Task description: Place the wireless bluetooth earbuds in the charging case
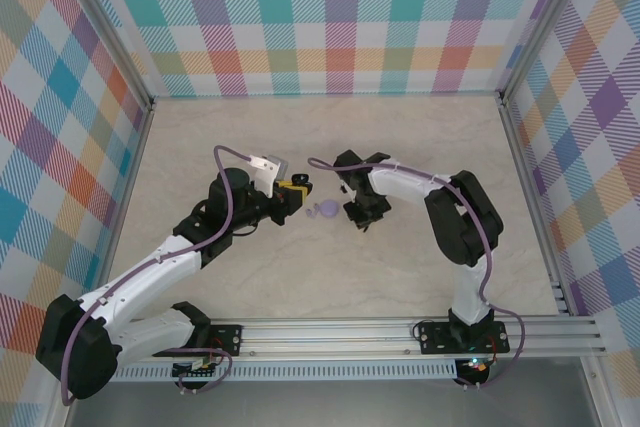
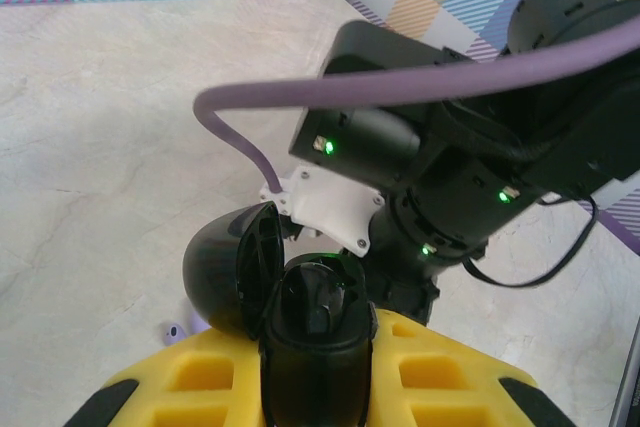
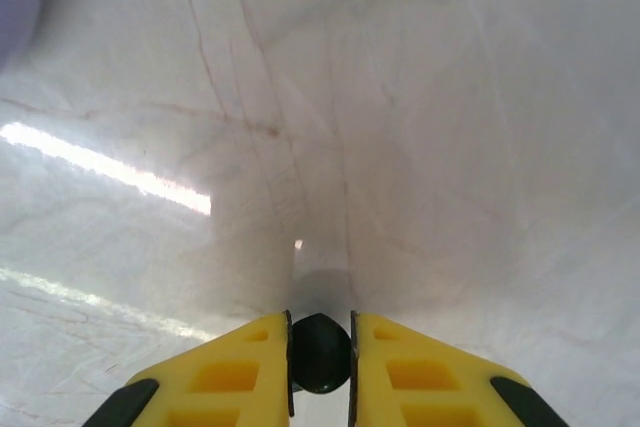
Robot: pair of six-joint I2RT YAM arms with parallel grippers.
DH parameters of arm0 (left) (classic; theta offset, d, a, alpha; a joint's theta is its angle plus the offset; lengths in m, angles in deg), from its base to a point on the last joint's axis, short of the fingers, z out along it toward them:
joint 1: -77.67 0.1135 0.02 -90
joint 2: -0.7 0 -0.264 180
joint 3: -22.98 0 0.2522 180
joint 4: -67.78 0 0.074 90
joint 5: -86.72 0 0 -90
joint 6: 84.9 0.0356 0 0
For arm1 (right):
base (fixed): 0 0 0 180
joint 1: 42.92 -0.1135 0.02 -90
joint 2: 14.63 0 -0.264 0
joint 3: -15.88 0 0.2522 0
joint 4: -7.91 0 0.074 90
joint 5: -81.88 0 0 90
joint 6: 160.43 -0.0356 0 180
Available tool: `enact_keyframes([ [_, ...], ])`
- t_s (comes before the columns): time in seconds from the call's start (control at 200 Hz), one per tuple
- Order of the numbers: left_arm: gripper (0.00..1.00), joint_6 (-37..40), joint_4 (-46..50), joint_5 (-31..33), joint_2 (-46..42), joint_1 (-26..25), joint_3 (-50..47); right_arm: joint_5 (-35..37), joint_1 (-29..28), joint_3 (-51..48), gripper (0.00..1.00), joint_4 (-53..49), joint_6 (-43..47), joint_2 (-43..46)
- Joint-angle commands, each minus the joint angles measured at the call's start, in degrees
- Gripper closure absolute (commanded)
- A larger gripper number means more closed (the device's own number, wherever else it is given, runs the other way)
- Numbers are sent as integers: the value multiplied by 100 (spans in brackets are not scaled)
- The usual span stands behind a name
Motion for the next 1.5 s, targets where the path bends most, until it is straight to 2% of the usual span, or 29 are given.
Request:
enact_keyframes([
  [0.0,97,25,1,-57,-138,47,-13,-108,69,258,81,-150,963,-178],
  [0.27,97,69,45,-40,-136,47,8,-145,134,564,75,-239,1424,-452],
  [0.355,97,74,45,-34,-137,52,7,-141,151,609,70,-266,1340,-495],
  [0.385,98,69,50,-27,-134,47,9,-127,168,618,66,-262,1268,-482],
  [0.51,97,97,67,-22,-132,48,16,-240,238,680,40,-313,611,-301],
  [0.585,97,104,71,-17,-134,57,15,-358,262,688,35,-335,158,-132],
  [0.725,97,109,66,-22,-117,48,9,-546,302,696,36,-430,-1031,39],
  [0.825,97,107,45,-29,-113,48,5,-762,313,624,42,-396,-1806,62],
  [0.92,97,104,54,-53,-117,55,7,-911,302,502,41,-241,-2253,130],
  [1.15,97,100,11,-63,-81,48,-1,-943,286,116,54,172,-3447,377],
  [1.21,97,90,-3,-73,-67,48,0,-812,283,27,55,203,-3758,420],
  [1.495,97,78,-8,-93,-33,52,9,-650,283,45,55,126,-4196,172],
])
